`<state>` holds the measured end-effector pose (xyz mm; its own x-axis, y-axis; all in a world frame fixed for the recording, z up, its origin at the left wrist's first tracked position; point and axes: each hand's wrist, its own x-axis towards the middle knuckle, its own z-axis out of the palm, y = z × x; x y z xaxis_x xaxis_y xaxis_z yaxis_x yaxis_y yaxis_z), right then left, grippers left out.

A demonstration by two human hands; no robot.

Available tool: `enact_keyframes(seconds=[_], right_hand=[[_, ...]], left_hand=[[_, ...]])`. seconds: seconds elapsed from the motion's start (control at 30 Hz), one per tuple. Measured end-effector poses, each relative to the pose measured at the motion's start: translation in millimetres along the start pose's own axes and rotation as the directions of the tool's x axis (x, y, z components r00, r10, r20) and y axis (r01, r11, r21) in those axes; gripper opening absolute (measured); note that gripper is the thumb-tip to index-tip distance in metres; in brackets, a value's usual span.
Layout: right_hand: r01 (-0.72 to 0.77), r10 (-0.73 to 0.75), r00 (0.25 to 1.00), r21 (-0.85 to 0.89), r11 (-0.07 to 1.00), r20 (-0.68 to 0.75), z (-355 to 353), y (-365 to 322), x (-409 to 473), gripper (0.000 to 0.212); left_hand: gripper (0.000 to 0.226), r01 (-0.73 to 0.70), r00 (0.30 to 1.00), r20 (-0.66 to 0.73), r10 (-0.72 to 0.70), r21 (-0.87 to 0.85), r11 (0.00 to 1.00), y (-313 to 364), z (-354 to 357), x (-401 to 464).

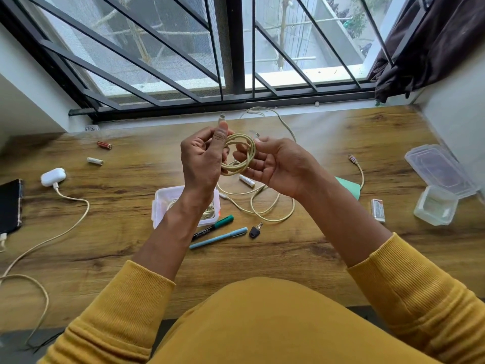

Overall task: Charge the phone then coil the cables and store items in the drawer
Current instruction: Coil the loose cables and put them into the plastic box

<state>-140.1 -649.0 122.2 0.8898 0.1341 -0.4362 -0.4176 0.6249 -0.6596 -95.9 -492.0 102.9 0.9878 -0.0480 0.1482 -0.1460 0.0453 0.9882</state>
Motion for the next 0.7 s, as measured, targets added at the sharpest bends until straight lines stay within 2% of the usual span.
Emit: enact_keyframes(seconds=[0.17,0.3,0.43,0.53,0.6,0.7], right_hand=[[-0.064,0.068,0.996,-0.061,0.996,0.063,9.1,8.5,-1.9,0.027],[-0.054,0.059,0.992,-0.052,0.997,0.113,10.8,14.7,-5.0,0.027],[-0.018,0.021,0.988,-0.022,1.0,0.153,9.5,24.0,-4.2,0.019],[0.012,-0.007,0.989,-0.037,0.999,0.148,11.2,24.3,-3.6,0.029],[0.073,-0.055,0.986,-0.104,0.992,0.16,11.5,23.1,-4.6,0.029],[0.164,-0.128,0.977,-0.216,0.963,0.168,10.3,23.4,-5.5,0.015]], left_hand=[[0.038,0.027,0.988,-0.147,-0.042,-0.102,0.994,4.2,6.6,-2.6],[0.047,0.116,0.966,-0.21,-0.151,-0.17,0.979,10.6,5.9,-3.6],[0.048,0.182,0.948,-0.226,-0.223,-0.188,0.965,13.7,5.9,-0.4],[0.041,0.157,0.951,-0.243,-0.191,-0.155,0.975,13.0,6.1,-0.6],[0.039,0.128,0.96,-0.232,-0.156,-0.132,0.983,10.6,5.2,-1.1],[0.033,0.121,0.975,-0.168,-0.144,-0.141,0.983,7.9,3.8,-0.2]])
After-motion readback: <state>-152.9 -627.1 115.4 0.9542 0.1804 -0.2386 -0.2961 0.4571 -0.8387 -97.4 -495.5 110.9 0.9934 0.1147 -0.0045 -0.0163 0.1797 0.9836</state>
